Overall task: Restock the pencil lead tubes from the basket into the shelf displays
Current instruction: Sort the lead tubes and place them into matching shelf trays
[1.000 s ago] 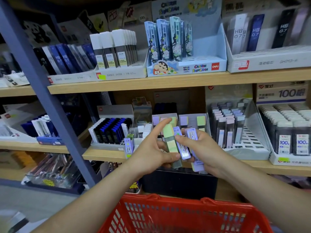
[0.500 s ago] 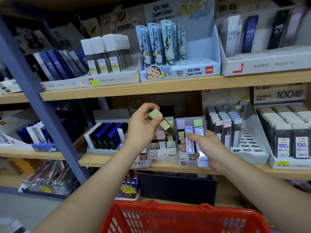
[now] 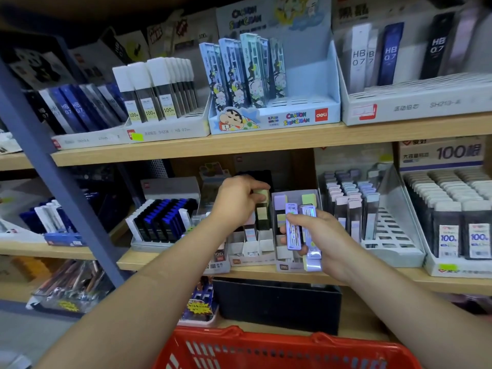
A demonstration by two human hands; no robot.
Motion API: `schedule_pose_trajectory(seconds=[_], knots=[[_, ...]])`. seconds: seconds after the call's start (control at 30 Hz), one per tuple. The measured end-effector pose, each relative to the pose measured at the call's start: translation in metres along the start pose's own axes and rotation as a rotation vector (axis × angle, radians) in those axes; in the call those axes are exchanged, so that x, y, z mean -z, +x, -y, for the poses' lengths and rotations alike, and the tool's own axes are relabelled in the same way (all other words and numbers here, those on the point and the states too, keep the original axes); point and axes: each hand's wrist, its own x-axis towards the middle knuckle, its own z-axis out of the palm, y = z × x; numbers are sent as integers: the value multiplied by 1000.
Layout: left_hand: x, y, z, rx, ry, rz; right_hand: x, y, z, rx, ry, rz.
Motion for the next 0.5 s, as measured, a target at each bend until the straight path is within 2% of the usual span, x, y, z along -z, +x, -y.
schedule_pose_trajectory(seconds=[0.1, 0.23, 0.37, 0.5], knots=[[4, 8, -1, 72, 0, 55, 0, 0, 0, 4, 0, 13], [5, 9, 1, 100, 16, 16, 2, 1, 0, 16, 9, 30], [9, 8, 0, 56, 58, 10, 2, 3, -3, 27, 6, 49], [14, 2, 2, -5, 56, -87, 2, 6, -4, 14, 19, 57]])
